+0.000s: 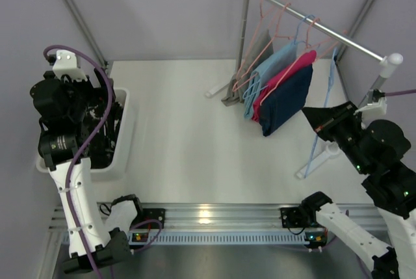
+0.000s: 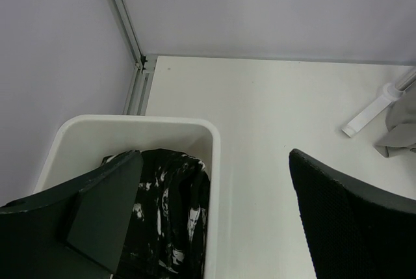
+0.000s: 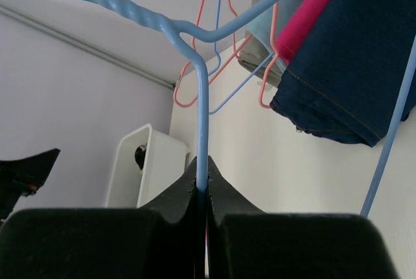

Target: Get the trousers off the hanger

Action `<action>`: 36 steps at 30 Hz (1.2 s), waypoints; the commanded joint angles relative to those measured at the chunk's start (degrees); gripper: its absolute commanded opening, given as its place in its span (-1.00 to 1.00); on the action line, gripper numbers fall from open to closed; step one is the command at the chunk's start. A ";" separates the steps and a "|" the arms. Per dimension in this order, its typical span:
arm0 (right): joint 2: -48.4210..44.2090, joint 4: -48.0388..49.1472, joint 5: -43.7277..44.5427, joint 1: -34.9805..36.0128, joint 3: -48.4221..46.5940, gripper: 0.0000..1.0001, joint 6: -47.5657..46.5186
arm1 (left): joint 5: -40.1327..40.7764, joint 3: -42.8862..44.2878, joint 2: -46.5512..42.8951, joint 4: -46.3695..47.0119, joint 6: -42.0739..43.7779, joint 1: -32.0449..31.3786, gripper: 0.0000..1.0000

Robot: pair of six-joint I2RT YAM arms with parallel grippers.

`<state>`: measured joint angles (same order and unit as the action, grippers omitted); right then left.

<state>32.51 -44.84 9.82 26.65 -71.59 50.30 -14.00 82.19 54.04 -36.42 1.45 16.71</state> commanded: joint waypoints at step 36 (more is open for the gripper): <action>10.73 16.10 -9.47 -29.11 5.50 -0.97 13.86 | -1.03 5.08 6.78 4.17 3.12 0.08 0.98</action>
<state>44.56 -33.63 2.76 -1.04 -66.46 63.13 -15.35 85.54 60.58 -35.42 3.42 16.71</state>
